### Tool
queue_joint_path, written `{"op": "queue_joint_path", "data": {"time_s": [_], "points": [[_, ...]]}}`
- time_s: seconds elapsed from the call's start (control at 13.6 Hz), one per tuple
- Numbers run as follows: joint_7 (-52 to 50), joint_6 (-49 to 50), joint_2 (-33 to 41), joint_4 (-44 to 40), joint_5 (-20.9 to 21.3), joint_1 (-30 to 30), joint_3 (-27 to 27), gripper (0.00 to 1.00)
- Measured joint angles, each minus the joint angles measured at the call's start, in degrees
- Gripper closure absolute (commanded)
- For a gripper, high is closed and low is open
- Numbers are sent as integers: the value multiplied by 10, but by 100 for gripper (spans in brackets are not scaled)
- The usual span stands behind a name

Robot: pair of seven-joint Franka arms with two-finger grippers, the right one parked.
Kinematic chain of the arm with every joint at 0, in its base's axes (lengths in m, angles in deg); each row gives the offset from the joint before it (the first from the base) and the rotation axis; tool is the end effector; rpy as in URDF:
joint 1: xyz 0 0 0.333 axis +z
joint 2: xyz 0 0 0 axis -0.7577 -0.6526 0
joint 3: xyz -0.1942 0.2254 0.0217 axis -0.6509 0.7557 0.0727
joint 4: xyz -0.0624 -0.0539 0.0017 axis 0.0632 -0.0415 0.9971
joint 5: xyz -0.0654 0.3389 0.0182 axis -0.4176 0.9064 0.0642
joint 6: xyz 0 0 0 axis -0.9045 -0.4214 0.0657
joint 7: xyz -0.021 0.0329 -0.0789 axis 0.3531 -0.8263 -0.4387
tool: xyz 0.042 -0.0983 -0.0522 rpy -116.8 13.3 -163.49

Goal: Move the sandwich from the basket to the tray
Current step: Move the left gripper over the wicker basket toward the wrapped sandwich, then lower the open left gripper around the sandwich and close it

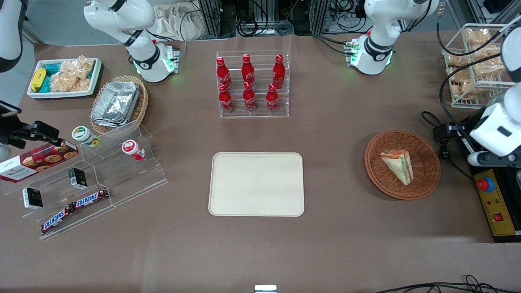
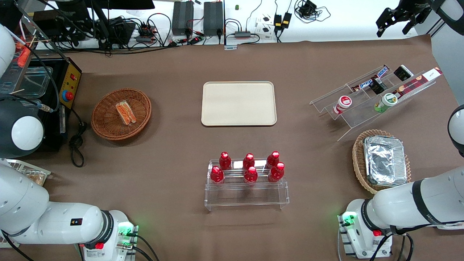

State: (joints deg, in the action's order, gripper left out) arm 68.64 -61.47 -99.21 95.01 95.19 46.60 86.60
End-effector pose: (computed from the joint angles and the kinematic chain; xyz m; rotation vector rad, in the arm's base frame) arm 0.5569 -0.0303 0.5425 -3.0169 0.0604 0.2148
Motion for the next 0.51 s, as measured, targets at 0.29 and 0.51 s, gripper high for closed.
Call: {"op": "queue_joint_path", "data": {"time_s": [0.29,0.51], "points": [[1,-32,-23,51,40,-10,0,1],[0,-37,-30,95,-4,-6,3,1]]}}
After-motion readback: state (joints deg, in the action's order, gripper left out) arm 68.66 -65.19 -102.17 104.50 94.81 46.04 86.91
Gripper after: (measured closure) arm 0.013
